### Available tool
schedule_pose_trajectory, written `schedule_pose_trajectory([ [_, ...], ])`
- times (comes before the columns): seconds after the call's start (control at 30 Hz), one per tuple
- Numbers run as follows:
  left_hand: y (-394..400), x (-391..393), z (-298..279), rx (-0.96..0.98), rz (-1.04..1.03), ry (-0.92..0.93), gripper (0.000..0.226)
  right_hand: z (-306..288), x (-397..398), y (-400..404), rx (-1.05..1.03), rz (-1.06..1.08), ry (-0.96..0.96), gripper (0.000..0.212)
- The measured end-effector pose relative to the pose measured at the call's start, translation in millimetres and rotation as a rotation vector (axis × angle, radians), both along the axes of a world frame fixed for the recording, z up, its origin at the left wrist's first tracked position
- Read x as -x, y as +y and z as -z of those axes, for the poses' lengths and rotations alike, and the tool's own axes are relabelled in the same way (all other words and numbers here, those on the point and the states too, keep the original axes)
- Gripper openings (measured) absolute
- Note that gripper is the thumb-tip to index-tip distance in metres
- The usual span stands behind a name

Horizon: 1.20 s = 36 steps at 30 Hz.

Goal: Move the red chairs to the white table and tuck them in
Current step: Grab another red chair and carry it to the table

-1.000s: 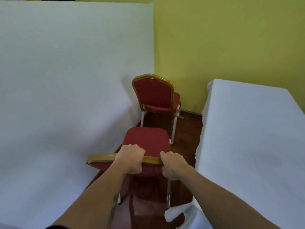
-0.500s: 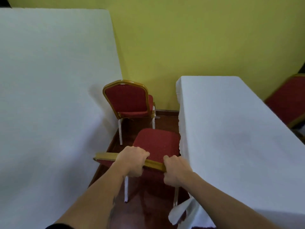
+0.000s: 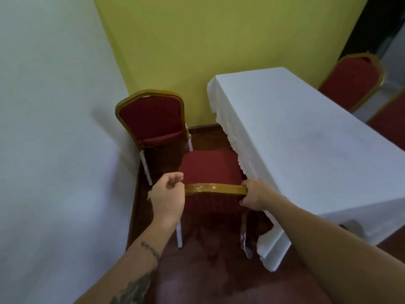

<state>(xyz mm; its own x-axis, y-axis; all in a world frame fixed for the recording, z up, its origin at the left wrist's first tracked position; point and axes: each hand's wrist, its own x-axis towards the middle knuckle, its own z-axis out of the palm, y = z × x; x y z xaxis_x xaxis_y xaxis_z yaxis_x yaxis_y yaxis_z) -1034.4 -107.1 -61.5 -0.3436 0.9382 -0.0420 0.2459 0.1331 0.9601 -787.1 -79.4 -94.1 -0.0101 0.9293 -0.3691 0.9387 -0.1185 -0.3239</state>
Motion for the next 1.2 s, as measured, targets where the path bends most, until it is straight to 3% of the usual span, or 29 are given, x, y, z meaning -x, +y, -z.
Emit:
schedule_pose_trajectory([
  [0.07, -7.6, 1.7, 11.0, 0.227, -0.259, -0.369, 0.027, -3.8, 3.3, -1.1, -0.003, 0.033, -0.008, 0.024],
  [0.1, -10.1, -1.2, 14.4, 0.36, -0.29, -0.56, 0.031, -4.9, 4.8, -2.0, -0.008, 0.049, -0.023, 0.025],
  [0.13, -12.4, -6.2, 15.6, 0.473, -0.274, -0.714, 0.037, -5.5, 6.6, -3.0, -0.007, 0.063, -0.041, 0.025],
  [0.2, -11.2, -20.0, 11.2, 0.558, -0.182, -0.82, 0.055, -6.9, 9.1, -5.5, -0.002, 0.082, -0.078, 0.028],
  [0.33, 6.3, -45.4, -11.7, 0.568, -0.134, -0.769, 0.089, -11.7, 16.4, -15.9, -0.002, 0.092, -0.144, 0.033],
  [0.5, 15.7, -51.0, -12.6, 0.63, -0.314, -0.563, 0.074, -13.6, 32.5, -37.5, 0.016, 0.065, -0.2, 0.032],
  [0.67, 36.3, -31.2, -9.6, 0.646, -0.37, -0.571, 0.069, -28.5, 56.0, -50.5, 0.007, 0.005, -0.296, 0.021],
  [0.73, 40.4, -16.7, -4.0, 0.613, -0.32, -0.507, 0.068, -31.7, 72.3, -52.7, -0.007, -0.027, -0.322, 0.024],
  [0.97, 75.4, 33.1, 5.9, 0.576, -0.026, -0.327, 0.108, -28.1, 116.0, -52.7, -0.04, -0.105, -0.317, 0.028],
  [1.2, 118.0, 25.2, -3.7, 0.545, 0.242, -0.188, 0.05, -27.6, 116.6, -32.7, 0.007, -0.125, -0.278, 0.038],
])
